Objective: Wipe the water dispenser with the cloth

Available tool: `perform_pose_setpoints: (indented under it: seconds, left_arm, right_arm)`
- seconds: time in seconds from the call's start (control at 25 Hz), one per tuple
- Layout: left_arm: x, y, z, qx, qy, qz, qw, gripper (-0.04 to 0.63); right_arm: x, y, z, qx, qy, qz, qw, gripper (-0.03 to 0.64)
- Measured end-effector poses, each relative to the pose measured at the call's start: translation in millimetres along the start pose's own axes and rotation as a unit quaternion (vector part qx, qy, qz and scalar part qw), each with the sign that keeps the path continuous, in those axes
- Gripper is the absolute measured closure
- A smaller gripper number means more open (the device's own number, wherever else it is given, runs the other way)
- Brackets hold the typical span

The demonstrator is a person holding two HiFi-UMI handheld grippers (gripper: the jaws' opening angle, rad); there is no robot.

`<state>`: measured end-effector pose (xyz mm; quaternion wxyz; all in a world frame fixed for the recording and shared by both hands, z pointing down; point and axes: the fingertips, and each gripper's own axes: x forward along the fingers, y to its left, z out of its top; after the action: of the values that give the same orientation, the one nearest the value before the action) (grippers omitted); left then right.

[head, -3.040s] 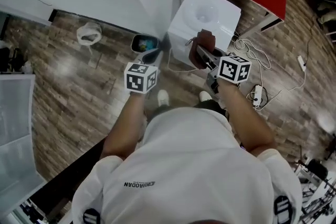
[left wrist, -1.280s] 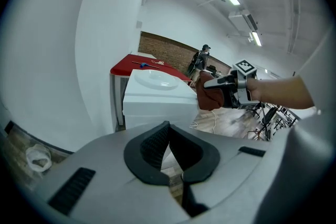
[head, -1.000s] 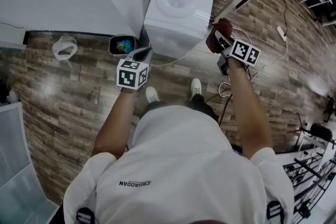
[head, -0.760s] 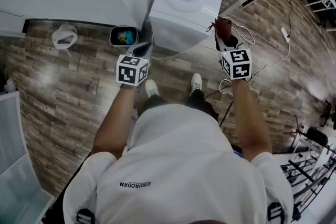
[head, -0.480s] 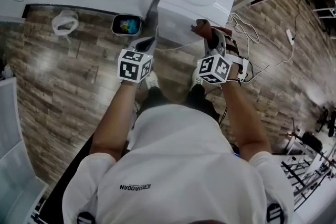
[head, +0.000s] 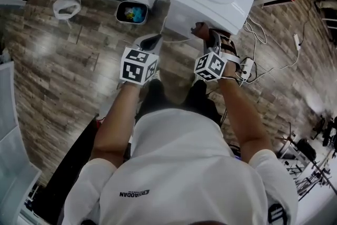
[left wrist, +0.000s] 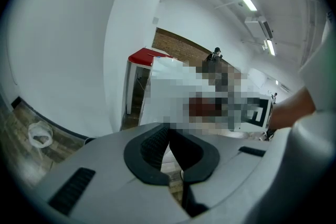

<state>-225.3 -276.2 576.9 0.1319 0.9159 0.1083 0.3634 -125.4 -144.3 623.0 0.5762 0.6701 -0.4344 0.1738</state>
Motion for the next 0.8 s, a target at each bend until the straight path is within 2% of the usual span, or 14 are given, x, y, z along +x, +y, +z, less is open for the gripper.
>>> perform_pose_setpoints:
  seconds: [0.28, 0.52, 0.8]
  left_arm:
    - [9, 1, -18, 0.004, 0.020, -0.013, 0.9997, 0.606]
    - [14, 17, -36, -0.010, 0.031, -0.005, 0.9995, 0.606]
    - [25, 42, -45, -0.015, 0.039, 0.000, 0.9991, 0.606]
  right_arm:
    - [40, 38, -8, 0.006, 0.025, 0.041, 0.999, 0.563]
    - [75, 74, -25, 0.027, 0.054, 0.073, 0.996, 0.563]
    - [137, 109, -39, 0.034, 0.078, 0.091, 0.992, 0.563]
